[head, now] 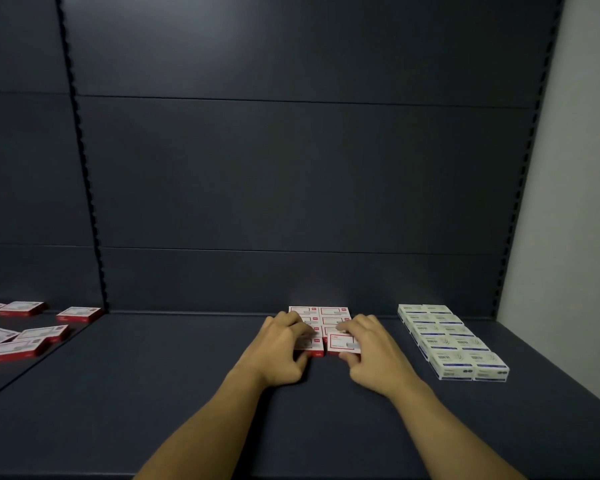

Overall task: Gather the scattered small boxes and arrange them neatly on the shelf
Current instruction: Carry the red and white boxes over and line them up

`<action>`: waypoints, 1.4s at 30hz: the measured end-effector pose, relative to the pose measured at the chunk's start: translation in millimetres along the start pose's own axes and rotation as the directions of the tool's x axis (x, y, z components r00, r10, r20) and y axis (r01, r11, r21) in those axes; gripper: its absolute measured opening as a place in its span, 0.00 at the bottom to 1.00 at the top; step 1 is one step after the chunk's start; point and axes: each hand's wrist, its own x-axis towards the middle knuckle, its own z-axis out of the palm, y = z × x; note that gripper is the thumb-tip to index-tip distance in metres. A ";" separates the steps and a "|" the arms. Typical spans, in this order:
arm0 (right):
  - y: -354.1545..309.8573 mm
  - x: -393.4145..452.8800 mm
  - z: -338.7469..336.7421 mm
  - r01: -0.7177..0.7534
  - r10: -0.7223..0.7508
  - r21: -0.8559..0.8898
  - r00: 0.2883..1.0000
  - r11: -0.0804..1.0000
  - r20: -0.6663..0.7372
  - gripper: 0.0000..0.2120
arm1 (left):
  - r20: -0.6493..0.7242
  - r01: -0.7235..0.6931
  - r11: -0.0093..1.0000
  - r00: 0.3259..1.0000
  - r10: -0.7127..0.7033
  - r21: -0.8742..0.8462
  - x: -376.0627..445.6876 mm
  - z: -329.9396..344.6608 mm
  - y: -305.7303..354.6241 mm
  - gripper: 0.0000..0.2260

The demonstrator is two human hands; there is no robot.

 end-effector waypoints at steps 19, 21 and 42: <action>10.8 4.2 9.7 0.057 -0.057 0.003 0.998 0.998 -0.005 0.18 | -0.002 0.003 1.000 1.000 -0.003 -0.018 2.0 1.7 -1.4 0.21; 12.7 4.0 10.7 0.047 -0.047 -0.017 0.999 0.999 0.012 0.18 | 0.002 0.004 1.000 1.000 -0.004 -0.017 1.9 2.0 -1.6 0.21; -31.8 20.8 -21.3 0.166 -0.118 -0.244 0.973 0.955 0.200 0.32 | 0.133 0.129 0.916 0.973 -0.191 0.379 -45.3 -81.0 -12.3 0.23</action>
